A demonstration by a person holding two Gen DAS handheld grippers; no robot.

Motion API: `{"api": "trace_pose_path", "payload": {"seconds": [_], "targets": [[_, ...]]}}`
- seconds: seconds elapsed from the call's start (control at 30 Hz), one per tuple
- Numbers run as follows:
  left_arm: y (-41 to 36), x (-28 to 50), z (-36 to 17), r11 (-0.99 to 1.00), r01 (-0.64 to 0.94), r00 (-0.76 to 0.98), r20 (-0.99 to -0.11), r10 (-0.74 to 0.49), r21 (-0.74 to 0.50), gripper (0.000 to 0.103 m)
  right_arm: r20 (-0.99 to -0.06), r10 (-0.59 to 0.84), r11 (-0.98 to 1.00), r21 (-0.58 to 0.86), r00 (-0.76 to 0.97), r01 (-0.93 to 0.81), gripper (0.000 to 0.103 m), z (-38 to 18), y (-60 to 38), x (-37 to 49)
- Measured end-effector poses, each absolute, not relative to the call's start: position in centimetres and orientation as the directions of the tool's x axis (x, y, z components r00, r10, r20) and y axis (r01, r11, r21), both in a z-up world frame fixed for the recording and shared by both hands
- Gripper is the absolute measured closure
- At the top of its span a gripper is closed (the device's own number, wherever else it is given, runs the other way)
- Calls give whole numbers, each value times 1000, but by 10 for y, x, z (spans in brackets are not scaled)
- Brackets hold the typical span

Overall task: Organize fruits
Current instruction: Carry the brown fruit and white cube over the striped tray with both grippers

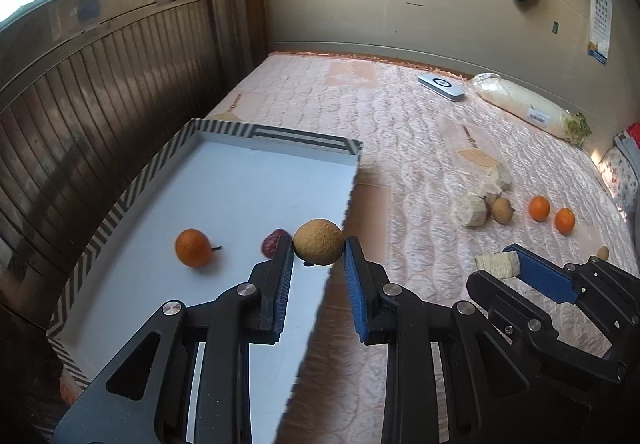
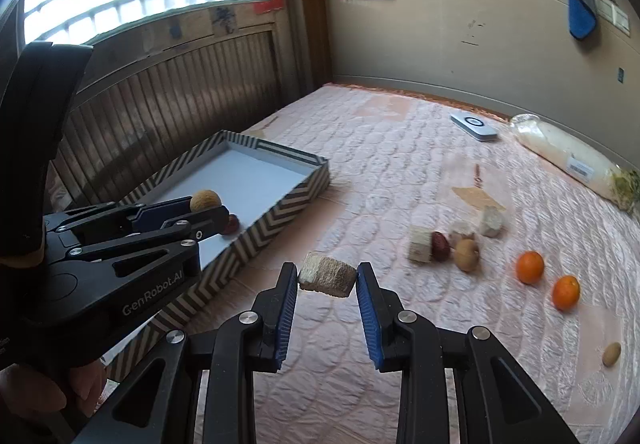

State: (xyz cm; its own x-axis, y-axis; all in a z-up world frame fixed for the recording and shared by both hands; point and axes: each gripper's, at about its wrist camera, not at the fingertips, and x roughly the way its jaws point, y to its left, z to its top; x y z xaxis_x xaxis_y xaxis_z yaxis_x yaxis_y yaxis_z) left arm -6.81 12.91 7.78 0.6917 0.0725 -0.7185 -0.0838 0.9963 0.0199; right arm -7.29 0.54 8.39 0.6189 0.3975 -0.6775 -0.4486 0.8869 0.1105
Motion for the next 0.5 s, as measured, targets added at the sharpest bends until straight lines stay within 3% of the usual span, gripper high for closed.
{"api": "trace_pose_path", "payload": {"seconds": [0.5], "targets": [[203,-76,66,973,-232,648,-745,159,6,78,-696,481,808,115,533,-578,74,77,78,-65]]}}
